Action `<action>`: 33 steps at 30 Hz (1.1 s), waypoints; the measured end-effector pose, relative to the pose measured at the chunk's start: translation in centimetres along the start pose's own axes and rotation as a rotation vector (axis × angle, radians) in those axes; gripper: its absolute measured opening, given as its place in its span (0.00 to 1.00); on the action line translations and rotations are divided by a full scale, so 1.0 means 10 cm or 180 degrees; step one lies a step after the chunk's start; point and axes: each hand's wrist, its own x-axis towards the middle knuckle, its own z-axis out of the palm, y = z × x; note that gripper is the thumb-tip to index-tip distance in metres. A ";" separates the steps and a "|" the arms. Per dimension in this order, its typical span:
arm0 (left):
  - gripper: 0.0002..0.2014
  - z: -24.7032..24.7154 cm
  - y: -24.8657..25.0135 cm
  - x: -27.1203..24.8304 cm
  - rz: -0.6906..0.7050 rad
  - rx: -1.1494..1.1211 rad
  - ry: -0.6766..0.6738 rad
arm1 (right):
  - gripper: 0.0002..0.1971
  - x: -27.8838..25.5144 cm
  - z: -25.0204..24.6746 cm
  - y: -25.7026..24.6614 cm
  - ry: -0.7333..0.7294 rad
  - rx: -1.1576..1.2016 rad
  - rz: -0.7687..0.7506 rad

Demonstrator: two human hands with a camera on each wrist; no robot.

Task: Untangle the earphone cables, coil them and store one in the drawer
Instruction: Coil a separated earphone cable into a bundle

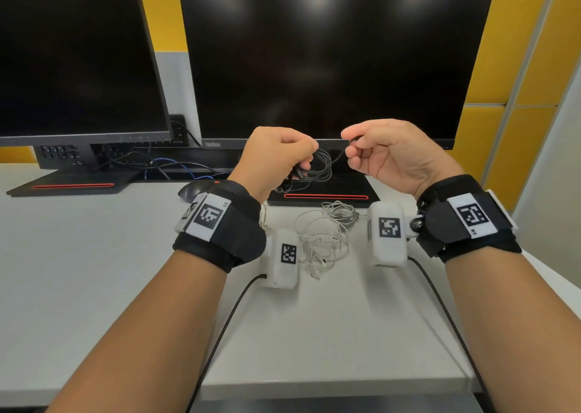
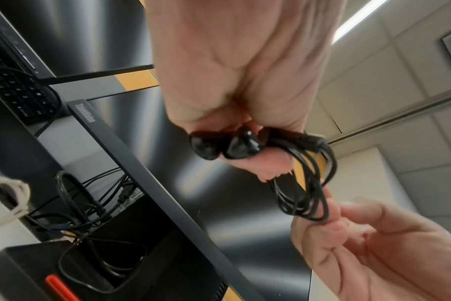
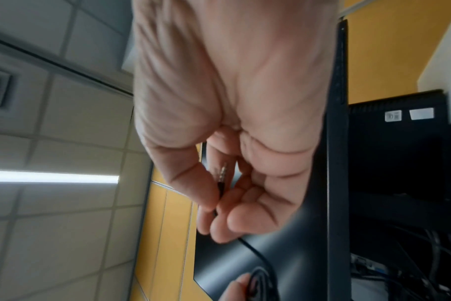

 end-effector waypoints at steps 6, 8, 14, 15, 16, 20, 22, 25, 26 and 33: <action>0.06 0.03 -0.02 -0.01 0.0047 0.0009 -0.0033 | 0.09 0.00 0.09 0.05 -0.0303 -0.0610 -0.0247; 0.07 0.03 -0.02 0.00 0.0029 -0.0071 -0.0036 | 0.09 0.00 0.15 0.09 -0.0268 -0.1043 -0.0380; 0.10 0.04 -0.01 -0.01 0.0062 -0.0297 -0.0080 | 0.05 0.01 0.21 0.13 -0.0049 -0.1529 -0.0526; 0.10 0.04 0.00 -0.01 0.0079 -0.0311 -0.0096 | 0.04 0.02 0.21 0.14 0.0001 -0.1618 -0.0476; 0.10 0.04 0.00 -0.02 0.0099 -0.0336 -0.0120 | 0.04 0.03 0.21 0.15 0.0018 -0.1601 -0.0388; 0.10 0.05 0.03 -0.05 0.0161 -0.0380 -0.0293 | 0.12 0.04 0.21 0.13 -0.0083 -0.0821 -0.0015; 0.09 0.06 0.03 -0.07 0.0215 -0.0316 -0.0368 | 0.14 0.06 0.20 0.14 -0.0001 -0.0892 0.0134; 0.08 0.07 0.02 -0.09 0.0295 -0.0156 -0.0491 | 0.13 0.10 0.22 0.20 0.0197 -0.1391 0.0262; 0.08 0.08 0.02 -0.09 0.0304 -0.0095 -0.0506 | 0.12 0.11 0.23 0.21 0.0208 -0.1548 0.0260; 0.06 0.01 -0.01 -0.03 0.0131 -0.0224 -0.0100 | 0.05 0.06 0.17 0.15 -0.0122 -0.1071 0.0119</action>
